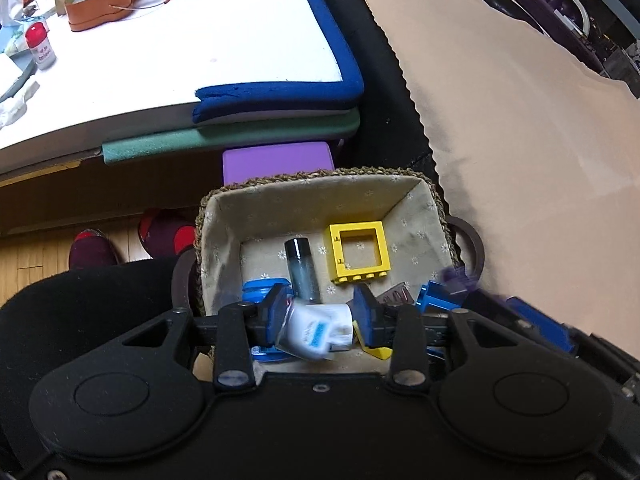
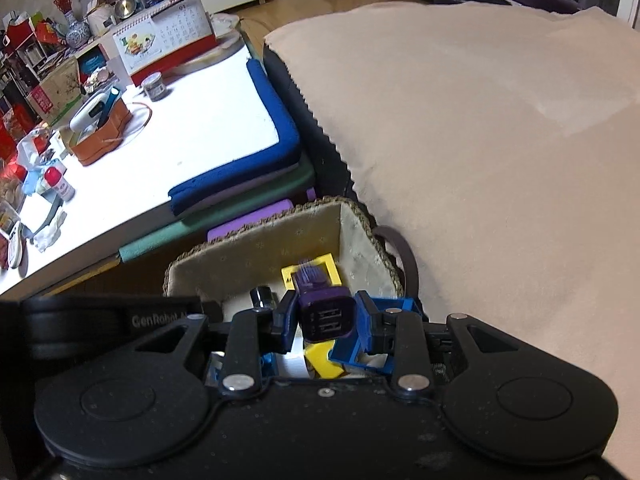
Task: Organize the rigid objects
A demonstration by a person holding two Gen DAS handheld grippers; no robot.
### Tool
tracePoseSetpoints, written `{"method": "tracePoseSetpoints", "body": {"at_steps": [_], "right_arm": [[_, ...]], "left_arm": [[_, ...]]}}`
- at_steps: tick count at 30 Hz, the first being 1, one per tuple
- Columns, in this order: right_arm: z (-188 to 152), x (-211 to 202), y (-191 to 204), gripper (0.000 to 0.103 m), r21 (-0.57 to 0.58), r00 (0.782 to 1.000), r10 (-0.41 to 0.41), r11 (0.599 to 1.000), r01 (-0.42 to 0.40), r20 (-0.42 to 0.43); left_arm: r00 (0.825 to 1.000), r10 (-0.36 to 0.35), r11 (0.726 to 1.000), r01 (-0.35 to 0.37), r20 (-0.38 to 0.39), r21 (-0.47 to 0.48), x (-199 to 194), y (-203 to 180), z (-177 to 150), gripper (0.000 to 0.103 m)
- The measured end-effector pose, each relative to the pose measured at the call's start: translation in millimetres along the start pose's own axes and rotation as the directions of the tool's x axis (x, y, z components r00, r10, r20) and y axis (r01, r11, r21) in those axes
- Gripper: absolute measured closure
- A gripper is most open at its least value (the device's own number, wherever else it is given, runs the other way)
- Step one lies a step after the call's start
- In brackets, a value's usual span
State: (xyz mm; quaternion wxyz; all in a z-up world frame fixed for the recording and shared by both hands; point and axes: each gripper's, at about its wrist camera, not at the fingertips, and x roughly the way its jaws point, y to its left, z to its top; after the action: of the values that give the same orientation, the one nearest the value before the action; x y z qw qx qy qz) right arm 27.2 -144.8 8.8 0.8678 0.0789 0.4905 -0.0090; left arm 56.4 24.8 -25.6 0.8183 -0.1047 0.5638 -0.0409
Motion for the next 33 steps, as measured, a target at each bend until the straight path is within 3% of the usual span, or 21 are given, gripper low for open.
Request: {"method": "tracePoseSetpoints", "body": {"at_steps": [2,9,16,33], "right_arm": [[3,0,0,0.063,0.006,1.000,-0.007,1.000,0.007,0.013],[-1,-6,-8,0.059,0.017,1.000,-0.013,1.000,0.013,0.029],[-14,-12,-29,0.048,0.046,0.999,-0.045,0.998,0.044,0.027],[-57,-35,-76,0.029,0.148,0.995,-0.082,0.986,0.074,0.053]], "left_arm": [[1.000,0.014,1.000,-0.014,0.005,-0.008,0,2,0,0.052],[1.000,0.031,0.999,-0.031,0.000,0.007,1,0,-2,0.045],[0.998,0.056,0.997,-0.057,0.021,0.051,-4,-7,-8,0.036],[0.993,0.102,0.983,-0.109,0.055,0.149,-14,-26,-27,0.034]]}}
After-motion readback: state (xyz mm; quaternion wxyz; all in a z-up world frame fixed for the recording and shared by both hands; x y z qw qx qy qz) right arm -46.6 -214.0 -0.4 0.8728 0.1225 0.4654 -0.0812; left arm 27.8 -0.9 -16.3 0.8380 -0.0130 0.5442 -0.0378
